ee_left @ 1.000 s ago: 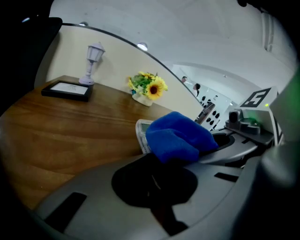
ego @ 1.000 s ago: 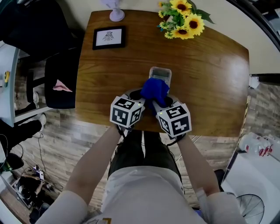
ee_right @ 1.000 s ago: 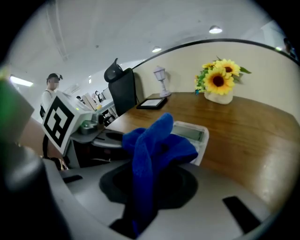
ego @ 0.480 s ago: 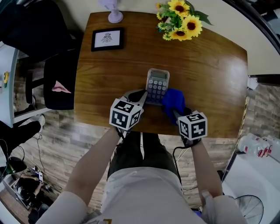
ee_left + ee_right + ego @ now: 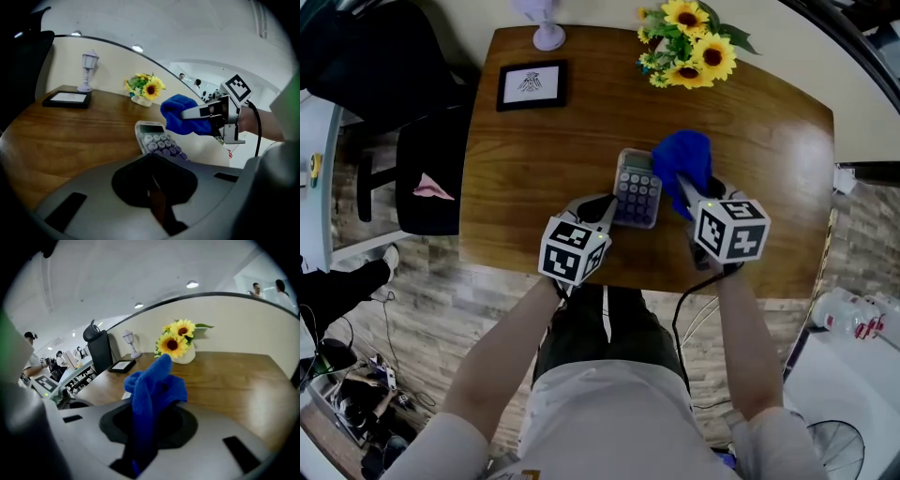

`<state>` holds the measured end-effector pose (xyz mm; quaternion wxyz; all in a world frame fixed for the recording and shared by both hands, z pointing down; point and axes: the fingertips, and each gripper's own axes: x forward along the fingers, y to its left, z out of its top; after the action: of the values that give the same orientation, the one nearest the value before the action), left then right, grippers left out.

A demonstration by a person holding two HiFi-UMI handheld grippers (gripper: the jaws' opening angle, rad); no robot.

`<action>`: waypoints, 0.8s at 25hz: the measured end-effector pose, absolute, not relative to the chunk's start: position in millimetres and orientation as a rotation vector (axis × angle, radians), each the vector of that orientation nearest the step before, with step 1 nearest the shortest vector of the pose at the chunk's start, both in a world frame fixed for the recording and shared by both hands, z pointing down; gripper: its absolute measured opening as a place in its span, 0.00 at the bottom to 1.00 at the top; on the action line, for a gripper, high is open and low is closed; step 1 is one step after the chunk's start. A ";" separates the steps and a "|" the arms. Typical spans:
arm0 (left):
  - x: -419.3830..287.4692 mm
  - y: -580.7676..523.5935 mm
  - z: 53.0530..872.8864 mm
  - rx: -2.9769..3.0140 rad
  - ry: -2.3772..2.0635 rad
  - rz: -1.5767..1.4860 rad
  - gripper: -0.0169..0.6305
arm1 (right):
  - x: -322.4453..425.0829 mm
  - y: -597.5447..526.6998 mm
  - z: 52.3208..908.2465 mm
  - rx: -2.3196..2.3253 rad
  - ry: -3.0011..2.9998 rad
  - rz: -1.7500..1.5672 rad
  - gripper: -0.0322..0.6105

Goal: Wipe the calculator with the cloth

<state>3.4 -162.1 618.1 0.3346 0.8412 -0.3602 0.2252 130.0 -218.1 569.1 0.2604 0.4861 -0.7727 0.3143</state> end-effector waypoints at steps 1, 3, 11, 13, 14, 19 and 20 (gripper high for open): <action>2.7 -162.3 618.1 2.190 -0.941 0.583 0.03 | 124.2 -225.6 571.8 1.314 -2.098 0.847 0.20; 1.3 -162.3 617.8 2.183 -0.948 0.582 0.03 | 109.5 -233.5 582.0 1.279 -2.100 0.861 0.20; 3.1 -163.5 617.9 2.152 -1.019 0.584 0.03 | 83.6 -199.6 607.9 1.199 -2.056 0.926 0.21; 4.3 -163.3 618.3 2.146 -1.037 0.596 0.03 | 88.0 -188.8 606.9 1.220 -2.035 0.912 0.21; 4.9 -163.2 618.6 2.142 -1.044 0.603 0.03 | 89.4 -182.5 606.4 1.217 -2.032 0.915 0.21; 6.2 -163.5 618.7 2.141 -1.047 0.615 0.03 | 78.5 -142.6 607.0 1.120 -2.066 0.937 0.21; 6.4 -163.5 618.7 2.141 -1.044 0.617 0.03 | 75.2 -135.2 606.7 1.101 -2.070 0.934 0.21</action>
<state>6.4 -163.5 618.7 0.3338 0.8203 -0.3998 0.2364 75.2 -135.2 606.7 0.3039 0.4156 -0.7814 0.3526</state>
